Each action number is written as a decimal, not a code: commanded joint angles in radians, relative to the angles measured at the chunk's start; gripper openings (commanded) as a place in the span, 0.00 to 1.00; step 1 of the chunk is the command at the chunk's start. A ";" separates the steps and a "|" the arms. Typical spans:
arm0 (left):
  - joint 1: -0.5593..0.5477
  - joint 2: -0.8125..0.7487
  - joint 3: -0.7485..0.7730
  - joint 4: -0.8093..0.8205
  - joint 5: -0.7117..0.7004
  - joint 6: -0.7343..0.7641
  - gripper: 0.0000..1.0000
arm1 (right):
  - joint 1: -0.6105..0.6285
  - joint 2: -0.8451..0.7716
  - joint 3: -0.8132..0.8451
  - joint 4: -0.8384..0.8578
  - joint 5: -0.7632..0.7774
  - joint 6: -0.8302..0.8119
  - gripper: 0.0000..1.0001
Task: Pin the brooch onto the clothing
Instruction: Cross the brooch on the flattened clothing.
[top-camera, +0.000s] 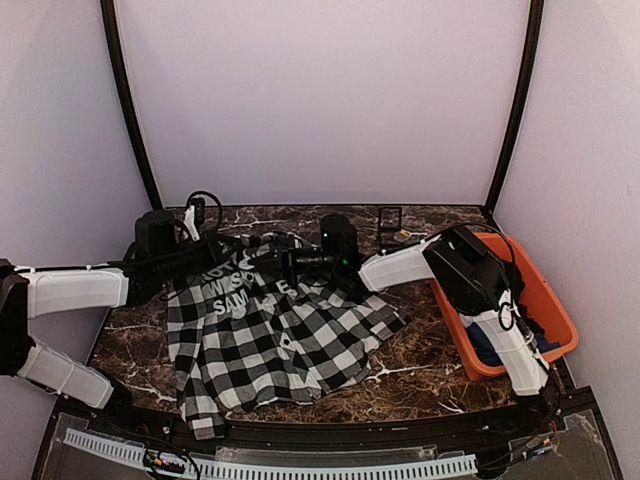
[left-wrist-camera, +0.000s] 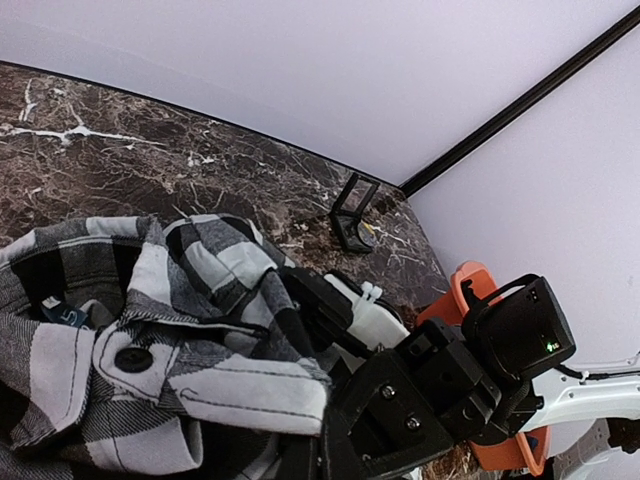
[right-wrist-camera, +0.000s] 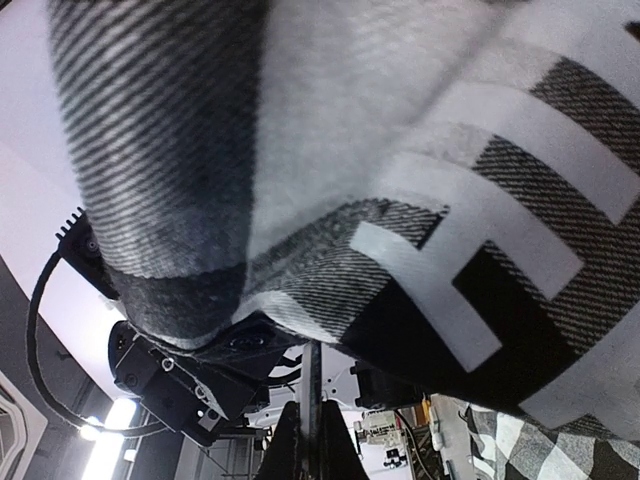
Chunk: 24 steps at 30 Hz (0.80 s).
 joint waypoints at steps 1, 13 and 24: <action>-0.008 -0.038 -0.010 0.063 0.086 0.033 0.01 | 0.003 0.018 0.028 0.016 -0.019 -0.021 0.00; -0.008 -0.041 0.005 0.058 0.200 0.028 0.01 | -0.004 0.002 0.002 0.065 -0.031 -0.028 0.00; -0.007 -0.057 0.001 -0.002 0.214 -0.005 0.01 | -0.008 -0.046 -0.061 0.125 -0.054 -0.023 0.00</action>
